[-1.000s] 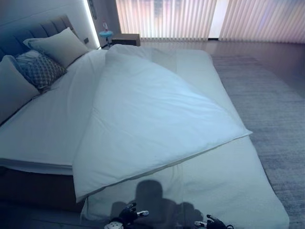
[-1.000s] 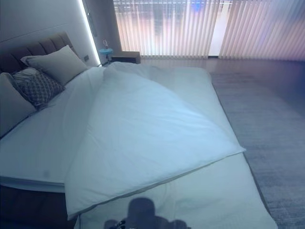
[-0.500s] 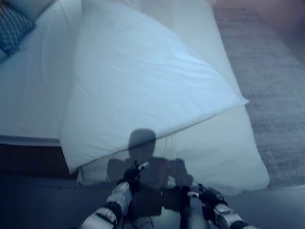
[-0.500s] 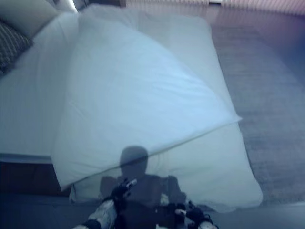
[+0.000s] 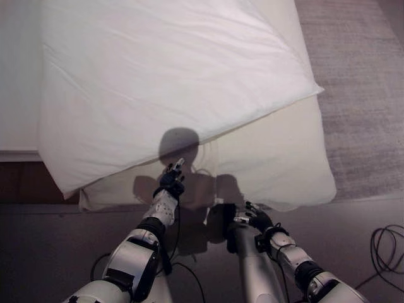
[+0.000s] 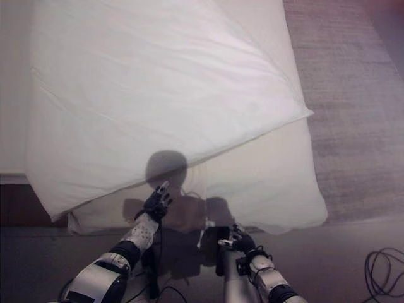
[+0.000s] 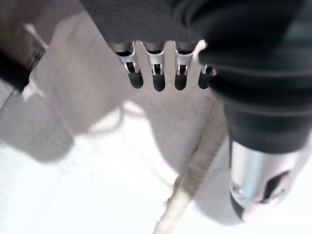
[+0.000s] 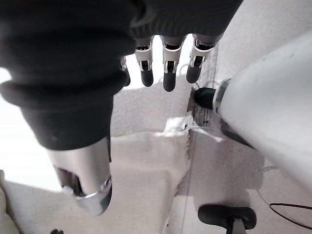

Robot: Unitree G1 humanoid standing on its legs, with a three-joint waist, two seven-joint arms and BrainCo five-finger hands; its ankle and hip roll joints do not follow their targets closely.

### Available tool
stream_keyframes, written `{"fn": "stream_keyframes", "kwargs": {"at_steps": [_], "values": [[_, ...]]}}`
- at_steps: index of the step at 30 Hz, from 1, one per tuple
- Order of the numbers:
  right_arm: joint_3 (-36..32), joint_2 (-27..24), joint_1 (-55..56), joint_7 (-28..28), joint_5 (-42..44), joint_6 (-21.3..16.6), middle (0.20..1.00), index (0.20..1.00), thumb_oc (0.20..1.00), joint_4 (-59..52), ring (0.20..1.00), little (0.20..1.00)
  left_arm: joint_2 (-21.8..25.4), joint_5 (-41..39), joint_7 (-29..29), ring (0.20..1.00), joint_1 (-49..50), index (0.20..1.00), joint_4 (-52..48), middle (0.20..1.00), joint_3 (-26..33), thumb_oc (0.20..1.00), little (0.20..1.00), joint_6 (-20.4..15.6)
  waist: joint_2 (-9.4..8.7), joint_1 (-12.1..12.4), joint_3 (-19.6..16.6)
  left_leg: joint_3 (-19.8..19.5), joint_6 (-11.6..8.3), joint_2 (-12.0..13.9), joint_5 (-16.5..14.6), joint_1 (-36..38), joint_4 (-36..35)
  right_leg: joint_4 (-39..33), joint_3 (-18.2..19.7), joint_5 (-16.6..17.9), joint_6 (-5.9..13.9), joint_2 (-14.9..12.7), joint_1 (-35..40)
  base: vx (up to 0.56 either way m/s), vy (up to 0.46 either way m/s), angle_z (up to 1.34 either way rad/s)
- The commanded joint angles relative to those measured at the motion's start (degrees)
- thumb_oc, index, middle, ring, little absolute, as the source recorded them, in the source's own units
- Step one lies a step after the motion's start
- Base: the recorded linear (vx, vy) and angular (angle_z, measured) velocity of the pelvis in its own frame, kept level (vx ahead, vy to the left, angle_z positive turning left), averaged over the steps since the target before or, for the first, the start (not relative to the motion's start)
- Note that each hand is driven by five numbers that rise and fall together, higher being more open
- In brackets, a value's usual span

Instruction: Make the bed

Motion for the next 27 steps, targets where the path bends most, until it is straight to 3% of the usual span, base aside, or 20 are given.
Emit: {"fn": "stream_keyframes", "kwargs": {"at_steps": [1,10,14,26,27], "values": [[2.7,-0.7,2.3,0.4,0.9,-1.7,1.000,1.000,1.000,-4.0,1.000,1.000,0.1,-2.5,-1.6,1.000,-4.9,1.000,0.6,1.000,0.6,1.000,1.000,-1.3,-0.97,-0.9,-3.3,-0.3,2.90,-0.5,-0.9,-5.5,3.6,-2.2,0.8,5.1,1.06,0.6,-1.2,-0.01,0.003,-0.06],[2.6,-0.4,3.7,-0.4,0.2,-1.7,1.000,1.000,1.000,-5.1,1.000,1.000,0.6,-5.6,-1.1,1.000,-8.8,1.000,1.7,1.000,2.9,1.000,1.000,-1.8,-0.75,-1.8,-4.0,0.0,2.88,-0.8,-0.7,-6.9,2.5,-3.3,1.4,5.6,0.99,0.8,-3.2,0.02,0.003,-0.01],[3.0,-0.4,4.0,-1.3,0.5,-1.8,1.000,1.000,1.000,-6.1,1.000,1.000,1.1,-8.0,1.4,1.000,-11.1,1.000,0.4,1.000,4.8,1.000,1.000,-4.1,-0.90,-1.9,-4.2,0.0,2.81,-0.7,-0.9,-7.4,2.7,-3.5,1.8,5.6,1.10,0.9,-3.9,0.00,-0.001,-0.01],[2.0,-0.3,5.8,-2.7,0.2,-1.8,1.000,1.000,1.000,-7.5,1.000,1.000,1.6,-8.5,2.5,1.000,-13.4,1.000,-4.4,1.000,3.2,1.000,1.000,-6.1,-0.67,-1.5,-4.3,-0.2,2.92,-0.8,-1.2,-8.9,3.5,-3.2,1.5,5.9,1.14,0.5,-5.2,0.01,-0.001,0.00],[2.2,-0.4,5.9,-2.6,0.1,-1.9,1.000,1.000,1.000,-7.7,1.000,1.000,1.9,-8.3,2.5,1.000,-13.7,1.000,-4.3,1.000,3.0,1.000,1.000,-6.1,-0.46,-1.4,-4.4,-0.6,2.41,-0.6,-2.3,-8.3,3.6,-3.0,1.8,4.8,1.63,0.8,-4.6,0.00,0.000,0.00]]}}
